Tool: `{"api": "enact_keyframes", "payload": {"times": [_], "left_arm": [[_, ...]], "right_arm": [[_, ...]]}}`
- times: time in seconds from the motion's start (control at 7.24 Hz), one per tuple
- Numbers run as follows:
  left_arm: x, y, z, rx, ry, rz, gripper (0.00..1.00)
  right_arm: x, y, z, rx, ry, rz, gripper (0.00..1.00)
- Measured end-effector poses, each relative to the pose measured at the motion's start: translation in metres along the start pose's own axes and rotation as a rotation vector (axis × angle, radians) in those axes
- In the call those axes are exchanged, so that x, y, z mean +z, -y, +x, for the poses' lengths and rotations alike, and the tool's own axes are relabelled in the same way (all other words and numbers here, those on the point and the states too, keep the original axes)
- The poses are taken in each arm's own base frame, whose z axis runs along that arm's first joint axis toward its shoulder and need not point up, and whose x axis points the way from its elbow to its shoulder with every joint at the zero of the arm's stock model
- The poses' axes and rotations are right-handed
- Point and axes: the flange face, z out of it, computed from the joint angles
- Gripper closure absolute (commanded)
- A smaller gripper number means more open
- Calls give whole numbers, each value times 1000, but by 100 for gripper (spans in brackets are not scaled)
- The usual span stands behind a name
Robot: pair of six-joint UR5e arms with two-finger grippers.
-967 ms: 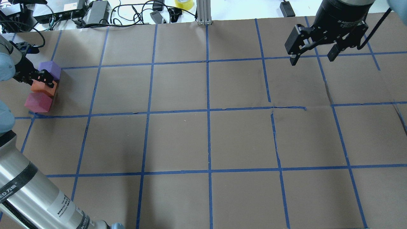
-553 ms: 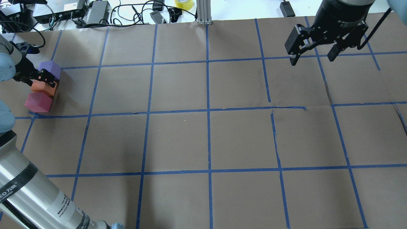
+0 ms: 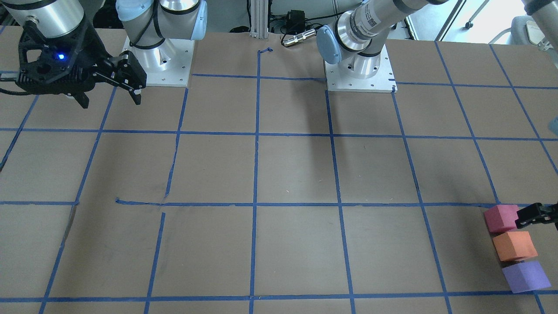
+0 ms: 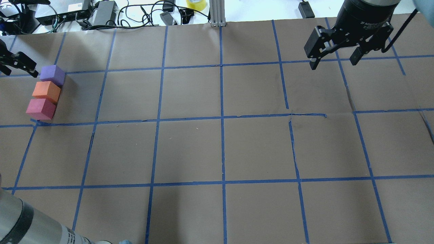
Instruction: Arrange blocks in a line
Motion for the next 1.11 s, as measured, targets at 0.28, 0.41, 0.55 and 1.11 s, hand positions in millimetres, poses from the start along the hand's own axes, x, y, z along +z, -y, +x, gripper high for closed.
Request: {"api": "enact_keyframes", "payload": {"times": [0.28,0.41,0.55,1.11], "left_arm": [[-95,-21,92,14,-18,46,0],[-127,-28,152,-6,-23,55,0],[-150,-37,213,-51,-30,52,0],[-158,-75,355,-300,16,22,0]], "right_arm": [[-1,0,0,0,-3,5,0],[-2,0,0,0,-3,5,0],[-2,0,0,0,-3,6,0],[-1,0,0,1,-3,4,0]]}}
